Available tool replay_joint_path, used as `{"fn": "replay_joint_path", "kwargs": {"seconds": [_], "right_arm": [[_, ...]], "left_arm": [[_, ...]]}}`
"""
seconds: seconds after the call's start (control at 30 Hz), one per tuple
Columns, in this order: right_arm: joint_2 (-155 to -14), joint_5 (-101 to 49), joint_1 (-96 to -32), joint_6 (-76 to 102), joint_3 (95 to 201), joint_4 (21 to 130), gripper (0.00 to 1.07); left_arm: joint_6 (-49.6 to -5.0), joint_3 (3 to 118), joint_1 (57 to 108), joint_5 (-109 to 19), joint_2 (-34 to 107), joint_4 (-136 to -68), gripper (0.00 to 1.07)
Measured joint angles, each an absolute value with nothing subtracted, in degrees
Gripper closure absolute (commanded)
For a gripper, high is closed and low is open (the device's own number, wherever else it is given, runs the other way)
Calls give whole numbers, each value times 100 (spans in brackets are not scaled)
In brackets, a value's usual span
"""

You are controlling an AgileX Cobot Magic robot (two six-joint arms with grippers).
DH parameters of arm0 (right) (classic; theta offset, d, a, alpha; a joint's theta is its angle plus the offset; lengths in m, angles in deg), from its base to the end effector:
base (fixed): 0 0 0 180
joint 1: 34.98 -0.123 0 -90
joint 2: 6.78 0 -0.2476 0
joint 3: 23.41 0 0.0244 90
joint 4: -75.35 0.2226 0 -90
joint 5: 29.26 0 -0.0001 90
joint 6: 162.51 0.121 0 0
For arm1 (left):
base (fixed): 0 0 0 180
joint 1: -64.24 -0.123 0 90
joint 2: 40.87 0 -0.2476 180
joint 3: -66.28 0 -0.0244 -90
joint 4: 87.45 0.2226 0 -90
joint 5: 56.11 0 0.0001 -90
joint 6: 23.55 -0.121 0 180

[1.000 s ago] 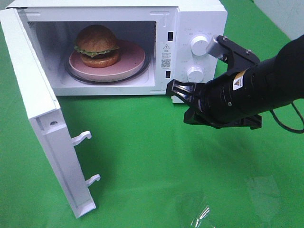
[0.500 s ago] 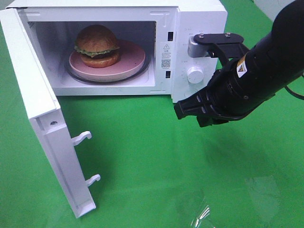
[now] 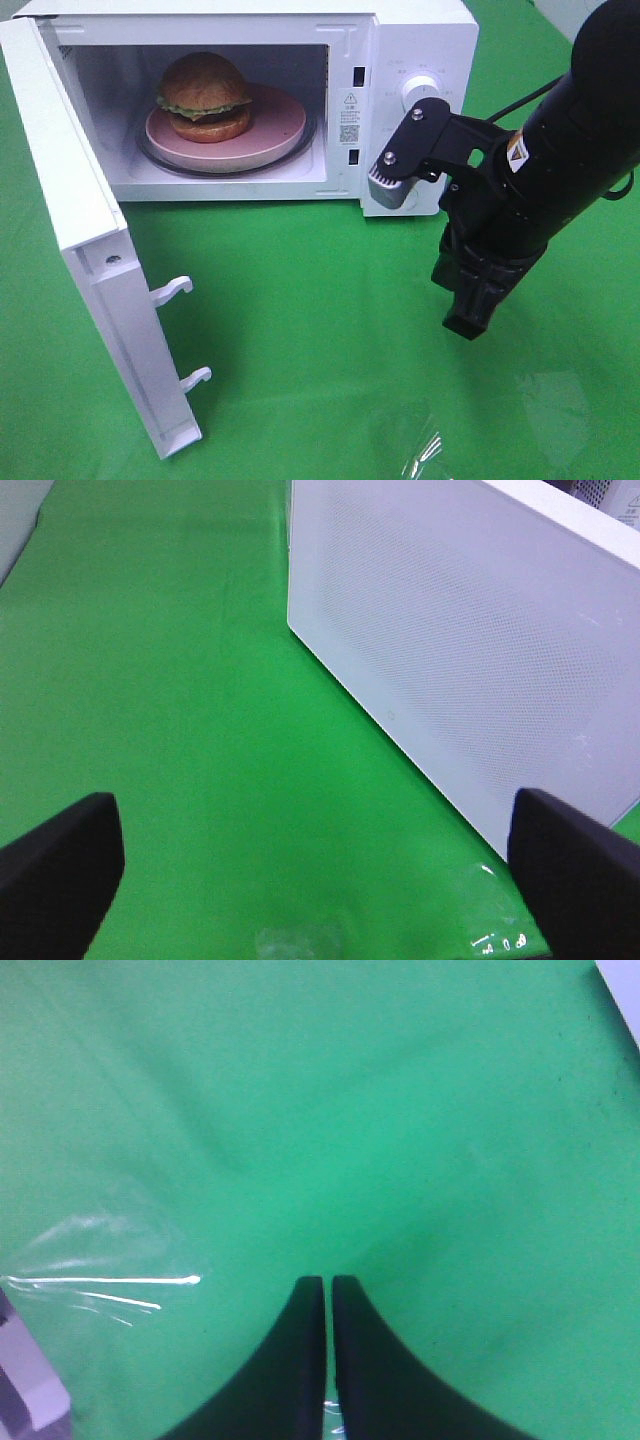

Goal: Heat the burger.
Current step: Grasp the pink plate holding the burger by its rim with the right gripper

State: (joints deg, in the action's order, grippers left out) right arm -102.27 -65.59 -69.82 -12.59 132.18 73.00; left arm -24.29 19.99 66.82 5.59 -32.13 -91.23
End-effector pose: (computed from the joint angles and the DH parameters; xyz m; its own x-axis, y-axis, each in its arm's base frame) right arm 0.2295 0.1561 0.1689 -0.3389 -0.8809 -0.3305 -0.8753 0.4240 -0.2325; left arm 0.0312 -0.0084 0.2539 -0.4502 0.0019 -0.8929 0.0885 0.9952 -0.0425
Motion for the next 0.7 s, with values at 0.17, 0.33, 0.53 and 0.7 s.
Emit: {"fn": "replay_joint_path", "kwargs": {"seconds": [0.17, 0.33, 0.53, 0.7], "right_arm": [[-10227, -6485, -6982, -2520, 13218, 7266, 100], [-10227, -6358, -6982, -3499, 13218, 7249, 100], [-10227, -6301, -6982, -4565, 13218, 6813, 95], [-10227, -6192, -6982, -4829, 13218, 6607, 72]], "left_arm": [[-2429, 1999, 6682, 559, -3213, -9123, 10], [-2429, 1999, 6682, 559, -3213, -9123, 10], [-2429, 1999, 6682, 559, -3213, -9123, 10], [-2429, 1999, 6682, 559, -3213, -9123, 10]]}}
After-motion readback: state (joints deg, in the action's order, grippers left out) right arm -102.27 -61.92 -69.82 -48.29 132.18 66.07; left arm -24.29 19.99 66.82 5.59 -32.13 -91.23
